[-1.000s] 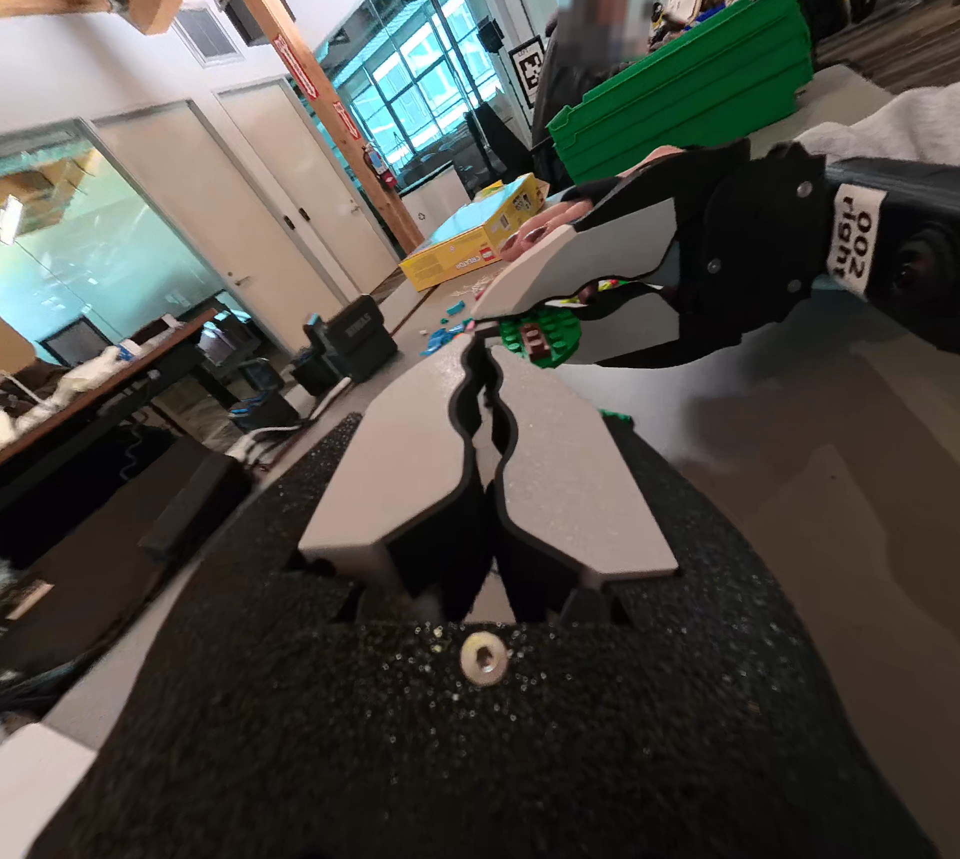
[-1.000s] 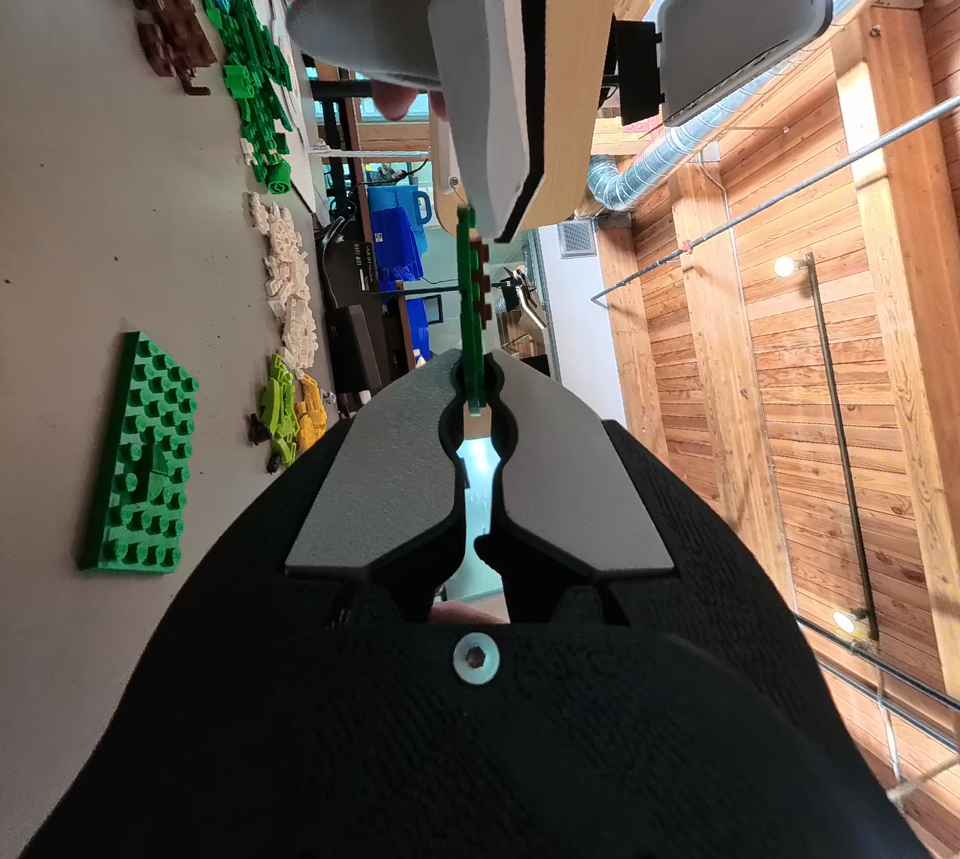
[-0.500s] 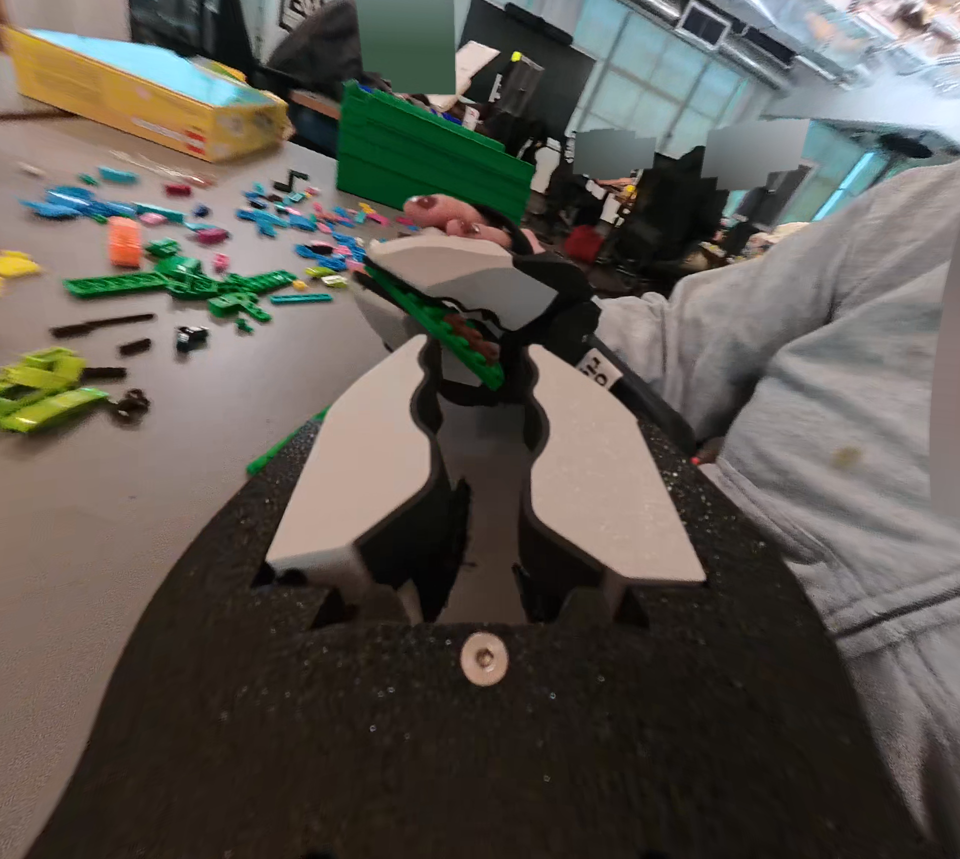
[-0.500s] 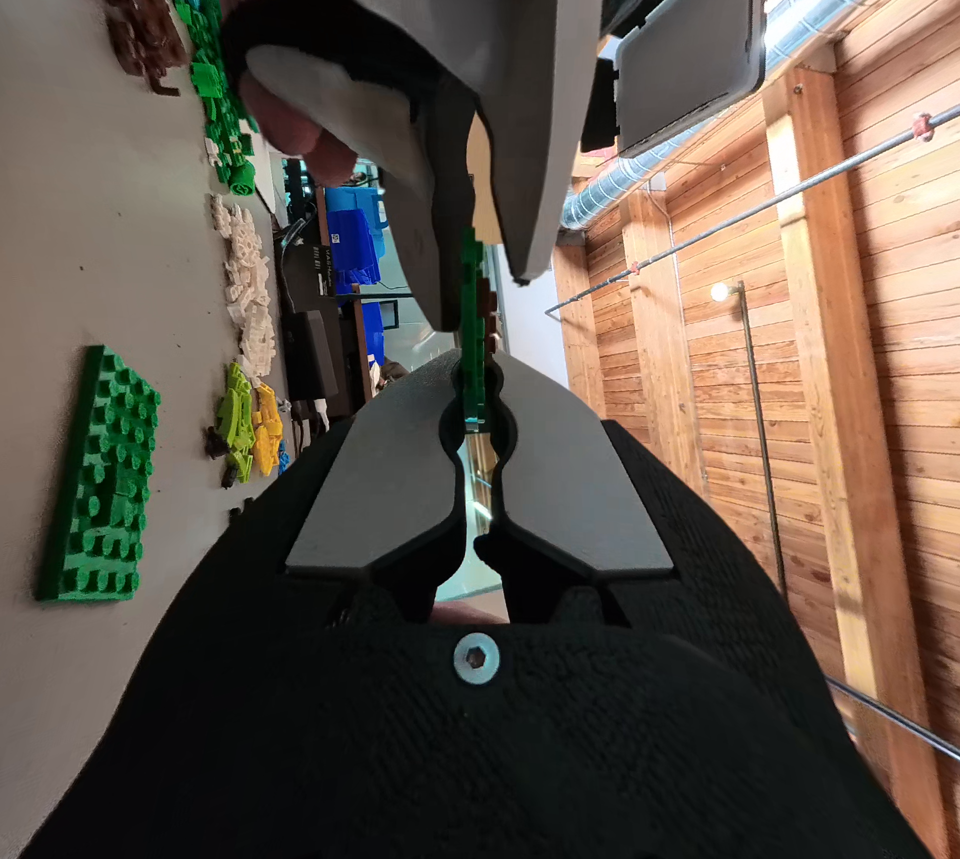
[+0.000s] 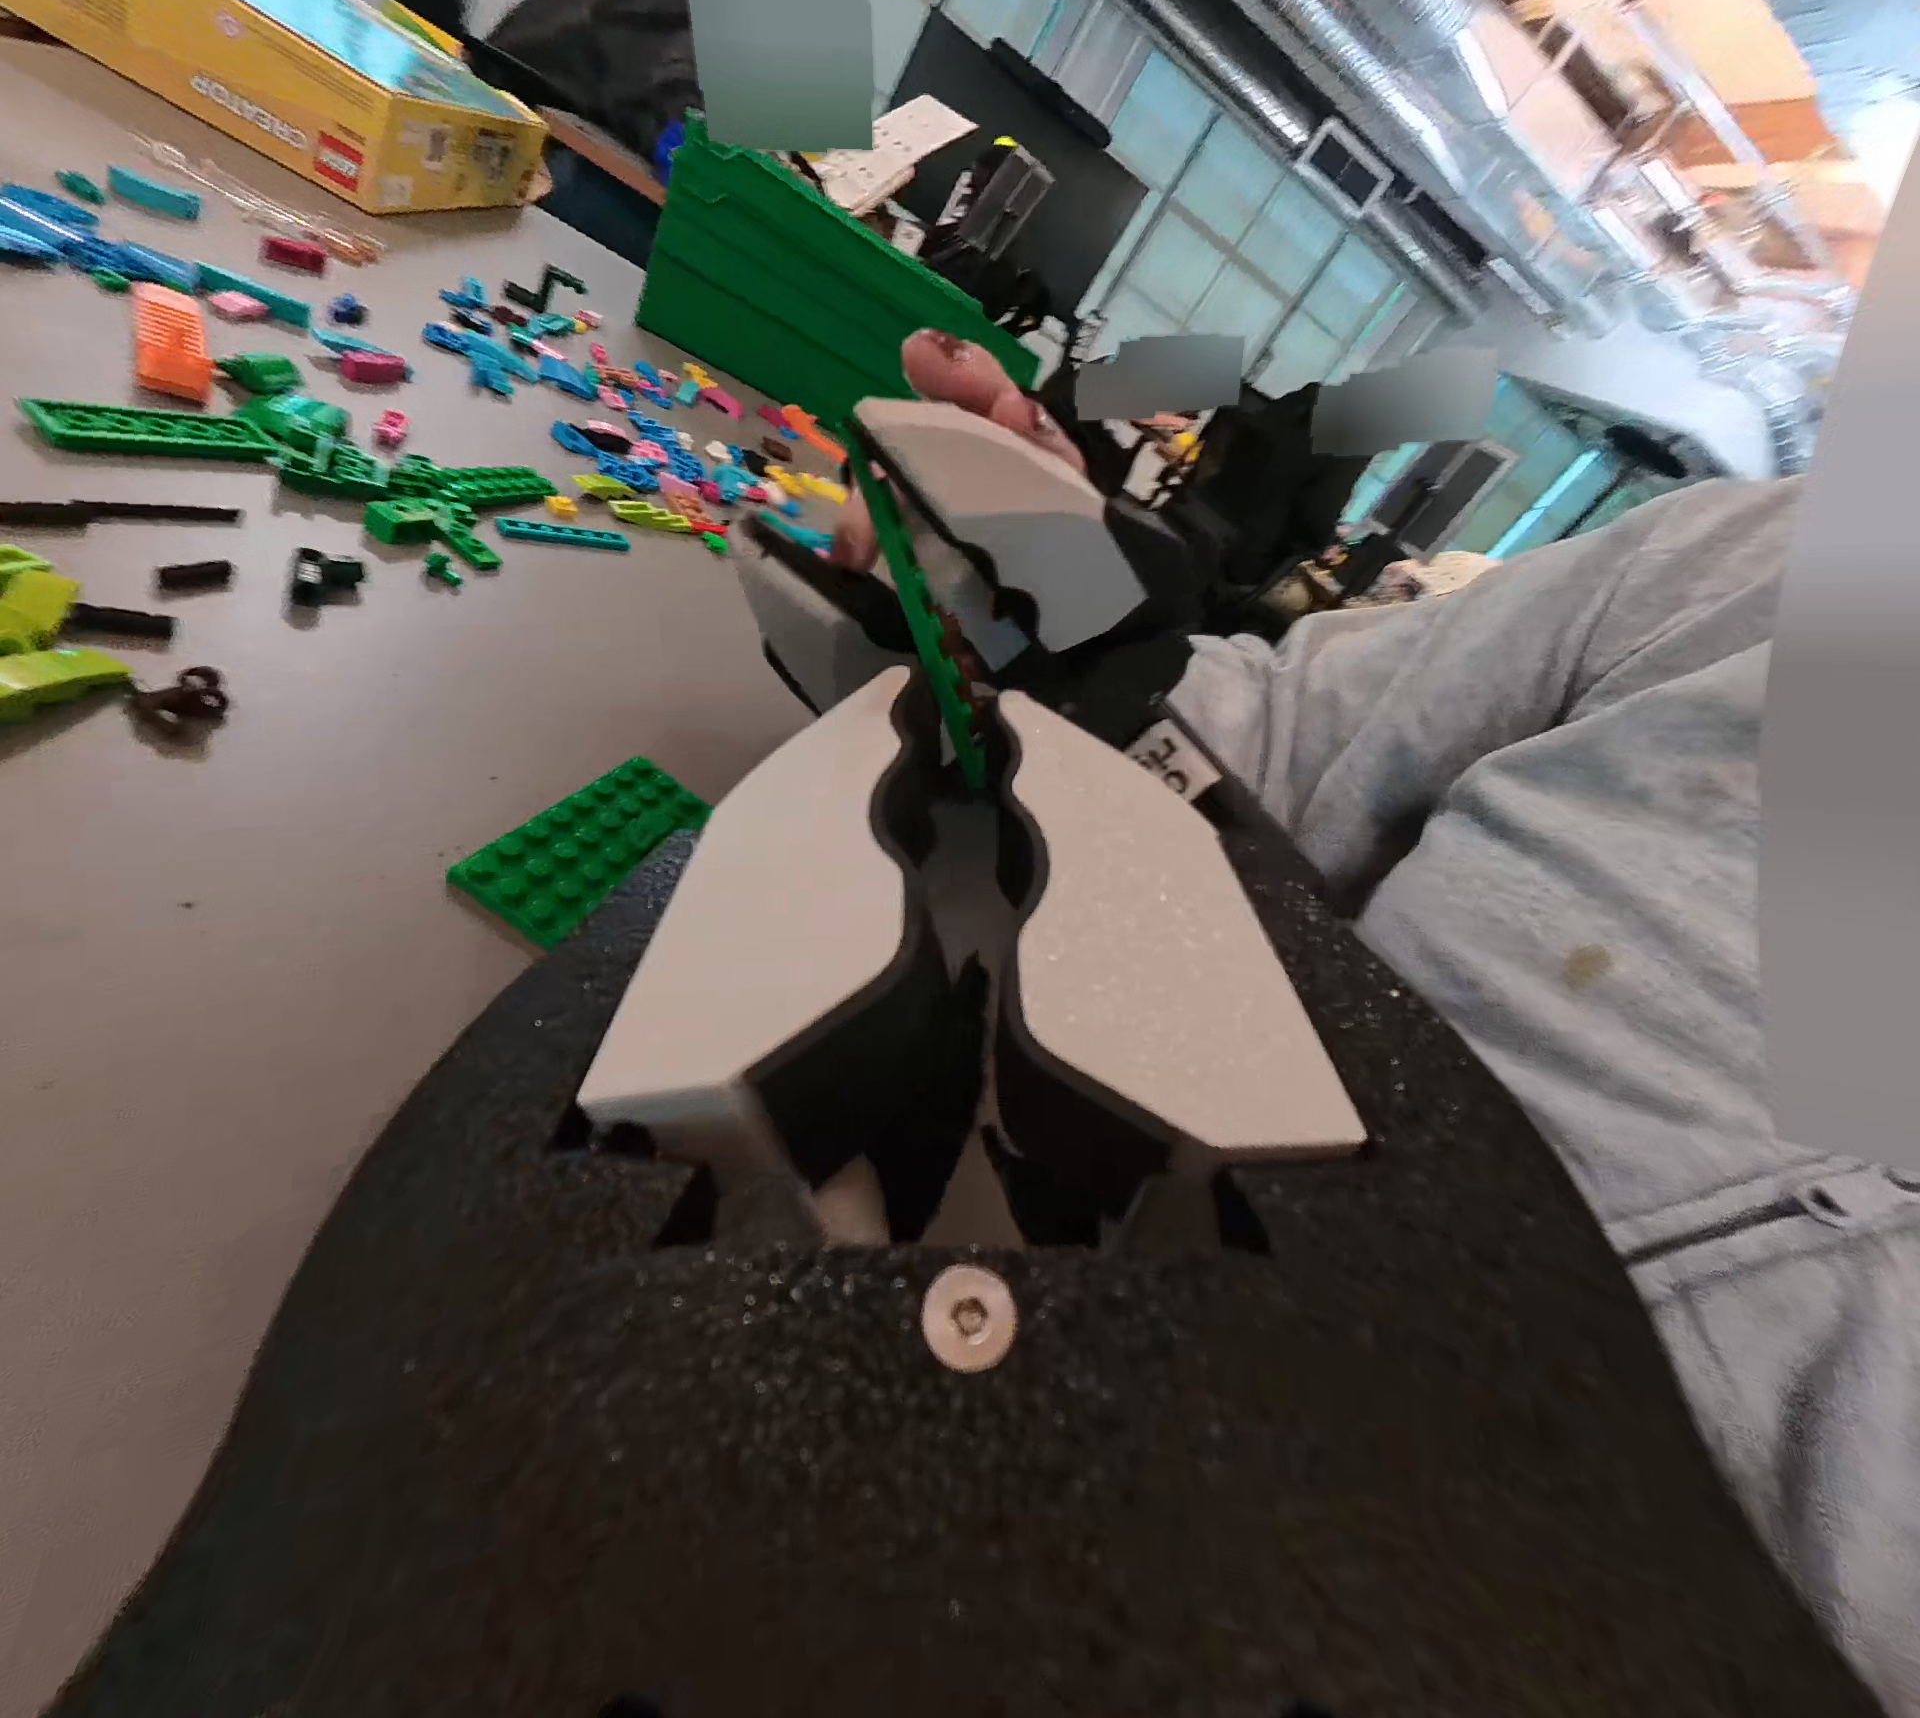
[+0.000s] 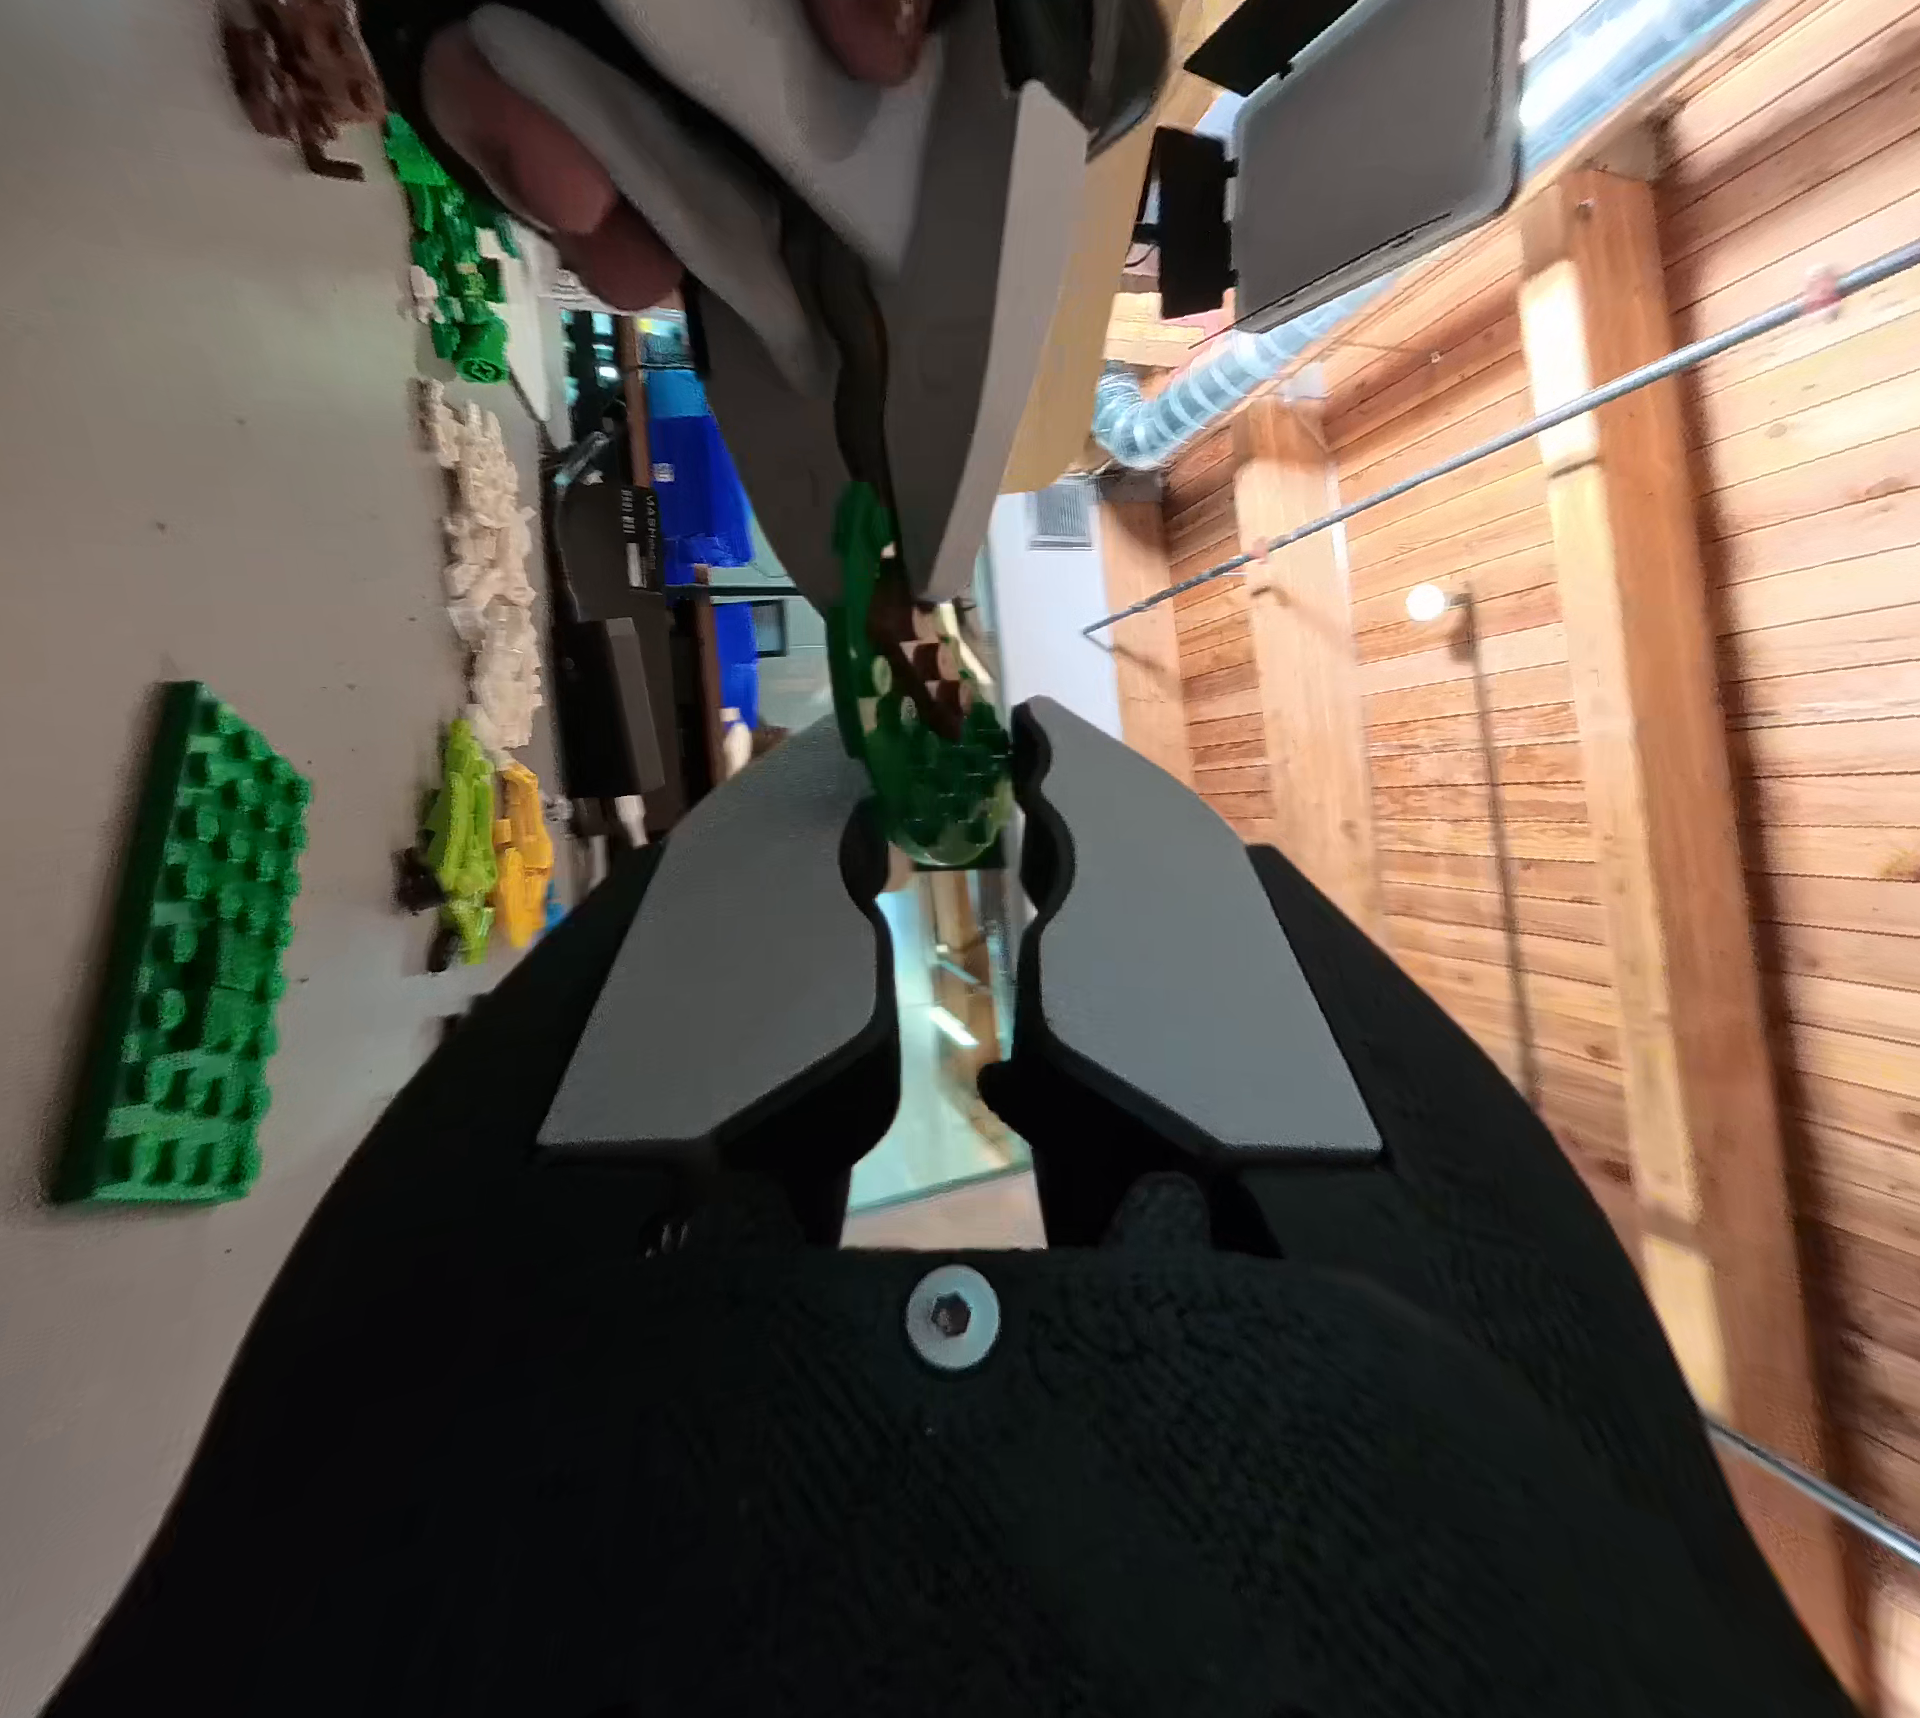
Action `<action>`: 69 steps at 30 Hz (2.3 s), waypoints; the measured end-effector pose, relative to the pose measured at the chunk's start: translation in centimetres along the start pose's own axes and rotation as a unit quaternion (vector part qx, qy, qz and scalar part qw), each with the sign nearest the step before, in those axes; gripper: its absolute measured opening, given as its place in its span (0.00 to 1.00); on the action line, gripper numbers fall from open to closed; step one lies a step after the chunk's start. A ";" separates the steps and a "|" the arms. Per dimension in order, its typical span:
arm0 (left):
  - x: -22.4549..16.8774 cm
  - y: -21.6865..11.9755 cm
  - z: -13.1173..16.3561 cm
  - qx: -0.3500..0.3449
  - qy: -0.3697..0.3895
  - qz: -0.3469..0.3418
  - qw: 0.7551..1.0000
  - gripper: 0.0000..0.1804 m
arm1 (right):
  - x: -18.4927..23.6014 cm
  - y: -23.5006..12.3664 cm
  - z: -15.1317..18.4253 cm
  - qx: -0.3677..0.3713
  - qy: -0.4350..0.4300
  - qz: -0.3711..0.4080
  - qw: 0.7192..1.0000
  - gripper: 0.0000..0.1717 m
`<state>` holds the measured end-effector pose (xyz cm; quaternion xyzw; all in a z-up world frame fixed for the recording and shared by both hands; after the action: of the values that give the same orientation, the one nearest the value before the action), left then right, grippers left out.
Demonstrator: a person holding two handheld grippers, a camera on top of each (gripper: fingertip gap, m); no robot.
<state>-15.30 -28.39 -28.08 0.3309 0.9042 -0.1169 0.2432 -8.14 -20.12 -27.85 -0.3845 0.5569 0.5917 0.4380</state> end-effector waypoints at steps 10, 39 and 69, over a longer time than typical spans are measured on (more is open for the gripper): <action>0.5 -0.8 -0.7 -0.012 0.144 -0.173 0.974 0.02 | 0.6 0.2 0.6 0.009 0.087 -0.076 0.993 0.29; 0.5 -2.2 -1.4 -0.069 0.154 -0.150 0.974 0.21 | -1.4 0.7 2.8 -0.033 0.677 -0.337 0.654 0.02; 3.9 -2.4 0.3 0.003 -0.088 -0.206 0.975 0.02 | 2.1 0.5 -0.7 0.065 0.429 -0.323 0.841 0.18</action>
<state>-19.33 -28.19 -30.26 0.1270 0.9275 -0.1961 0.2919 -9.32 -20.63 -29.71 -0.7286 0.5709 0.1551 0.3452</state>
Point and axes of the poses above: each gripper's, where its closed fingertips meet, y out along the fingers, z out of its underside, x = y × z across the jaws, the point moved 7 cm from there along -y, back along the fingers, and after that the axes turned 5 degrees about x, right-handed, at the moved point
